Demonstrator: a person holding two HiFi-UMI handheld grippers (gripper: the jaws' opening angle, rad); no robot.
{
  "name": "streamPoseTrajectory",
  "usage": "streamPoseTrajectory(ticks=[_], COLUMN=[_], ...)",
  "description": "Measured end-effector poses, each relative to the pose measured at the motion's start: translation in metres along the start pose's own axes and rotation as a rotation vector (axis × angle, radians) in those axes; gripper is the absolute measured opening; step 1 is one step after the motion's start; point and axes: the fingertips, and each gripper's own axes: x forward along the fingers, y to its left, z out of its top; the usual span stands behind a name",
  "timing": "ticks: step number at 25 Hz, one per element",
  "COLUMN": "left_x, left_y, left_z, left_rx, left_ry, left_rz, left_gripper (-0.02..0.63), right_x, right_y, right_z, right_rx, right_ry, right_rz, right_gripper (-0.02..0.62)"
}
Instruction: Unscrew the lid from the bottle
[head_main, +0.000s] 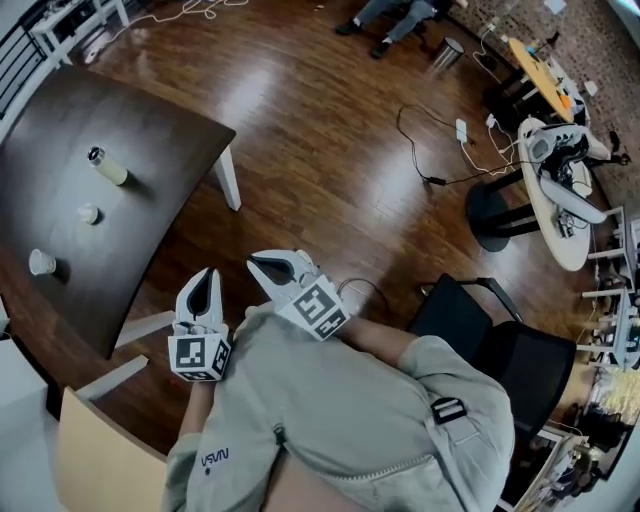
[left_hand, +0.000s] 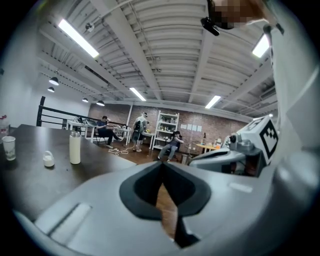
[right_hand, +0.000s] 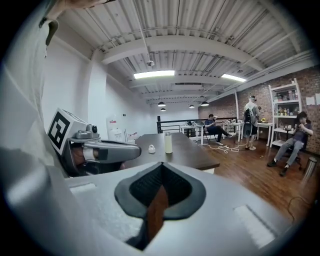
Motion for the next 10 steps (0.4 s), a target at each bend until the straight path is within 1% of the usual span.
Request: streamPoseTrajectory(ticks=[2, 6, 10], left_x=[0.000, 0.002, 0.011], left_y=[0.000, -0.006, -0.018], left_z=[-0.002, -0.007, -0.010], left_rx=[-0.002, 0.002, 0.014], left_ry=[0.002, 0.019, 0.034], left_rz=[-0.006, -0.043, -0.076], left_gripper=[0.003, 0.003, 0.003], right_x=[0.000, -0.003, -0.012], right_y=[0.000, 0.001, -0.008], right_z=[-0.003, -0.008, -0.012], right_rx=[0.006, 0.022, 0.037], right_ry=[0.005, 0.015, 0.015], right_rz=[-0.005, -0.024, -0.049], right_gripper=[-0.003, -0.003, -0.003])
